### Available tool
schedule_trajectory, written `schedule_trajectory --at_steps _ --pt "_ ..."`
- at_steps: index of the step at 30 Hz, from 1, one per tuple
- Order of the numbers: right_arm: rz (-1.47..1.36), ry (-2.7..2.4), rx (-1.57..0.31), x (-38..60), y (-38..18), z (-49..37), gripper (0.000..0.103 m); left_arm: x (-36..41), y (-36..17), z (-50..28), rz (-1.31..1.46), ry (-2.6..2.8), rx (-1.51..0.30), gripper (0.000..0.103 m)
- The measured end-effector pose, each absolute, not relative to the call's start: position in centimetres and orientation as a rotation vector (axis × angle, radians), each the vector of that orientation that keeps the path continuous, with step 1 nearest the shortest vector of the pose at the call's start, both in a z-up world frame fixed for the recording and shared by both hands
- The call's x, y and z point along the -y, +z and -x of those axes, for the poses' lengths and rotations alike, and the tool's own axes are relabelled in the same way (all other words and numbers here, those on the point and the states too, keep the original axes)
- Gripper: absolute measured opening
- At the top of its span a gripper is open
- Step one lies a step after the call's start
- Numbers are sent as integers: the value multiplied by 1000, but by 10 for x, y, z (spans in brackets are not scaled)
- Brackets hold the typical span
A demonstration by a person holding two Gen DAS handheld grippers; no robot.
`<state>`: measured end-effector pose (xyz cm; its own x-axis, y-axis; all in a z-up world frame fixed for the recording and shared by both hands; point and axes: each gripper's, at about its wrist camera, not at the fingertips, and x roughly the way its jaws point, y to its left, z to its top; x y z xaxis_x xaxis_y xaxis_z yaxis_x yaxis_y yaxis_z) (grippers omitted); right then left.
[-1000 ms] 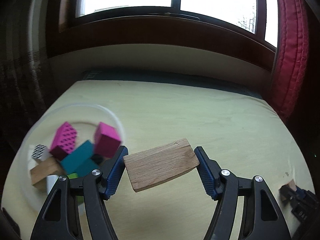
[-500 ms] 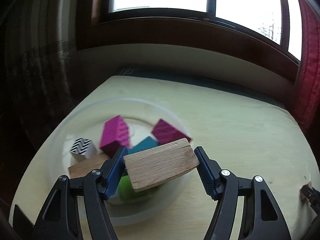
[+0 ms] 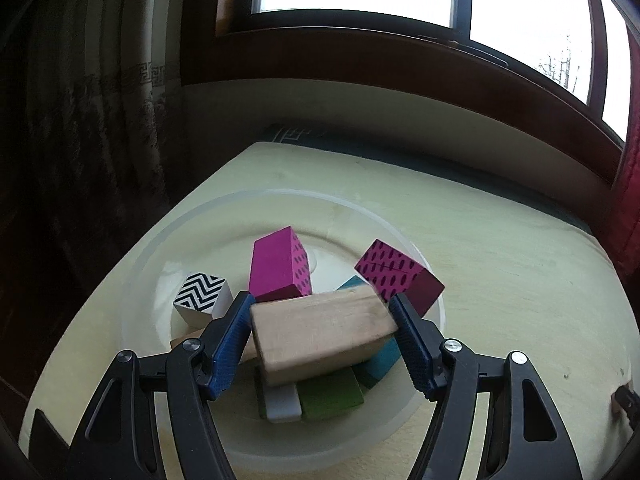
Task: Organize rigid objects
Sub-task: 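Carry the long wooden block into the container and open the left gripper, then carry the small wooden cube into the container and open the right gripper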
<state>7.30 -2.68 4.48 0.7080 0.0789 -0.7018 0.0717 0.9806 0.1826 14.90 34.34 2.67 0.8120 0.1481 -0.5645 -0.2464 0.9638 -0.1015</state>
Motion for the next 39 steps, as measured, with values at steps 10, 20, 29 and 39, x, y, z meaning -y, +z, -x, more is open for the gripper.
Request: schedule_trajectory --at_steps 10,20,29,39 --pt "-202 3 -785 27 45 -74 37 -360 27 -137 223 249 -558 77" --pt "-199 2 -784 28 45 -73 37 -374 28 -127 234 285 -535 77" --pt "-197 2 -783 28 45 -73 37 -376 25 -130 257 263 -555 77" --pt "-182 -27 -789 22 48 -76 37 -399 39 -112 337 291 -496 78"
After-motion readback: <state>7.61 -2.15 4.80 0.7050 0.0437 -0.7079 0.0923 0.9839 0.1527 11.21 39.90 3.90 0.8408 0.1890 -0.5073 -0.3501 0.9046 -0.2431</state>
